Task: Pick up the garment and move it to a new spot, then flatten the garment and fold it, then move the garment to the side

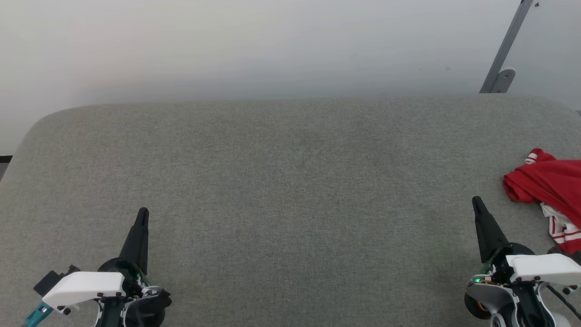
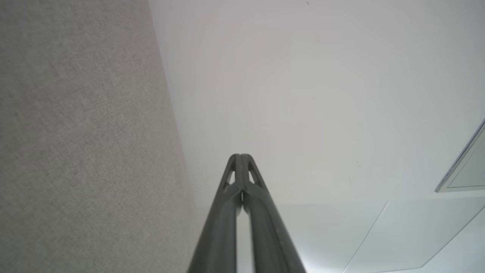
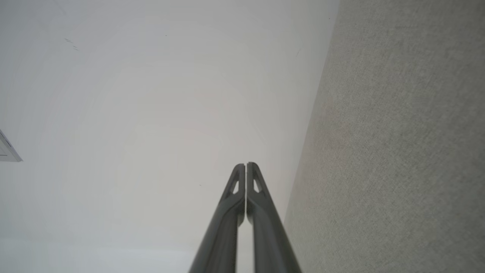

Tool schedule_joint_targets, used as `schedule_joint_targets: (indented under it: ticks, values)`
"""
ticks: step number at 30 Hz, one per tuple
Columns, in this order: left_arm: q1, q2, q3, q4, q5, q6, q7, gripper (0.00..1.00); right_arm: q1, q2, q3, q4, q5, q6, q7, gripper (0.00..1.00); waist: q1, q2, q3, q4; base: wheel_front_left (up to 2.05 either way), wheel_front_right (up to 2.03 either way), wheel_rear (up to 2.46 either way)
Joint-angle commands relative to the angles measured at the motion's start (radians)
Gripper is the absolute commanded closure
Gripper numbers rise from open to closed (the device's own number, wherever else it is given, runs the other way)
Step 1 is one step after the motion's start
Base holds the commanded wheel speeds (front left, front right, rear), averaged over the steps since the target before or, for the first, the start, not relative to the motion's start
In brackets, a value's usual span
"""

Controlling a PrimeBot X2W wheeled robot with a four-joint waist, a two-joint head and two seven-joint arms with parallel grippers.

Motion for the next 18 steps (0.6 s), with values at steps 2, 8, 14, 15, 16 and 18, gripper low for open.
schedule_joint_targets:
  ticks: [2,8,14,15,16,18]
  values:
    - [-0.013,-0.002,0.004,0.000,0.004,0.002,0.001,1.00,-0.004,0.001,0.000,0.000,0.004,0.000,0.001,1.00,0.0000,0.0000,0.000,0.000,0.00,0.00,0.00]
    - [-0.013,-0.003,0.005,0.000,0.006,0.002,0.003,1.00,-0.004,0.001,0.001,0.000,0.004,0.000,0.001,1.00,0.0000,0.0000,0.000,0.000,0.00,0.00,0.00]
    - [-0.013,-0.004,0.006,0.000,0.006,0.002,0.004,1.00,-0.004,0.001,0.000,-0.001,0.004,0.000,0.001,1.00,0.0000,0.0000,0.000,0.000,0.00,0.00,0.00]
    - [-0.013,-0.004,0.007,0.000,0.006,0.002,0.004,1.00,-0.004,0.001,0.000,0.000,0.004,0.000,0.001,1.00,0.0000,0.0000,0.000,0.000,0.00,0.00,0.00]
    - [-0.013,-0.004,0.007,0.000,0.007,0.002,0.004,1.00,-0.004,0.001,0.001,0.000,0.004,0.000,0.001,1.00,0.0000,0.0000,0.000,0.000,0.00,0.00,0.00]
    - [-0.013,-0.004,0.007,0.000,0.007,0.002,0.005,1.00,-0.004,0.001,0.001,-0.001,0.004,0.000,0.001,1.00,0.0000,0.0000,0.000,0.000,0.00,0.00,0.00]
